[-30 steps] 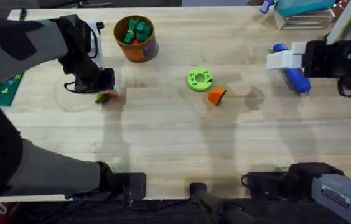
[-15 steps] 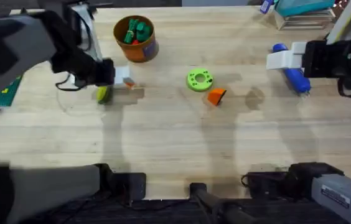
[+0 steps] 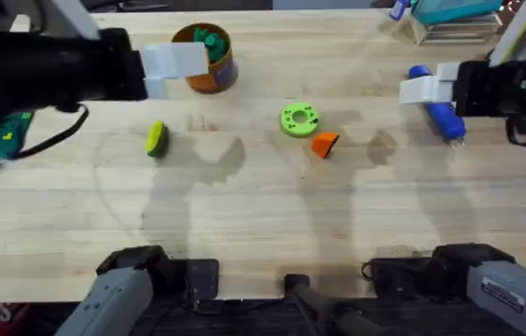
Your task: Pick up the gripper from the table and insert it into the empty holder that is missing its gripper. Then pick up a screw, insert it into the mounting hole, and use the screwdriver to tighten it. Finally, clean up the table by picking up the vegetable and placing it into the bucket.
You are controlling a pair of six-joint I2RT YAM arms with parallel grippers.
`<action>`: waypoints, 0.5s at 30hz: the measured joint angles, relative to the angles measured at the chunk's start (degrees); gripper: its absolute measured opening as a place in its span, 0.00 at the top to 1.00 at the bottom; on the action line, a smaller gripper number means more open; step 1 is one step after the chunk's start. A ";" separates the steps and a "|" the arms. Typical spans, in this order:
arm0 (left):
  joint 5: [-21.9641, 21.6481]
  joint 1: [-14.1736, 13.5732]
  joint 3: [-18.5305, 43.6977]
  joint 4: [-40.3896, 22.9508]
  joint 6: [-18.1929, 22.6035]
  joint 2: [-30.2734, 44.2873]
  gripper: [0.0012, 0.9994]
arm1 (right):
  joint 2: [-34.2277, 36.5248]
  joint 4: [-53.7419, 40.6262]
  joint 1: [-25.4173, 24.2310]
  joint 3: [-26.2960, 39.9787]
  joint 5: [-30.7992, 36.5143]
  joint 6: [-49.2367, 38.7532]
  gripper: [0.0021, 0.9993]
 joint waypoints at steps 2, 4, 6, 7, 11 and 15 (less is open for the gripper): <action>0.93 0.00 0.12 -0.02 -0.20 -2.69 0.01 | 0.00 0.00 0.00 0.00 0.00 0.01 0.01; 1.31 0.00 0.24 -0.02 -0.16 -4.39 0.01 | 0.00 0.01 0.00 0.00 0.00 0.02 0.01; 1.39 0.00 0.24 -0.22 0.73 -5.20 0.01 | 0.00 0.02 0.00 0.00 0.00 0.02 0.01; 1.42 0.00 0.24 -0.28 1.33 -5.39 0.01 | 0.00 0.00 0.00 0.00 0.00 0.00 0.01; 1.52 0.00 -0.75 0.76 5.45 -5.62 0.01 | -0.01 0.00 0.00 0.00 0.00 0.02 0.01; 1.67 -1.08 -15.99 12.52 9.66 -15.25 0.01 | 0.00 0.00 0.00 0.00 0.00 0.02 0.01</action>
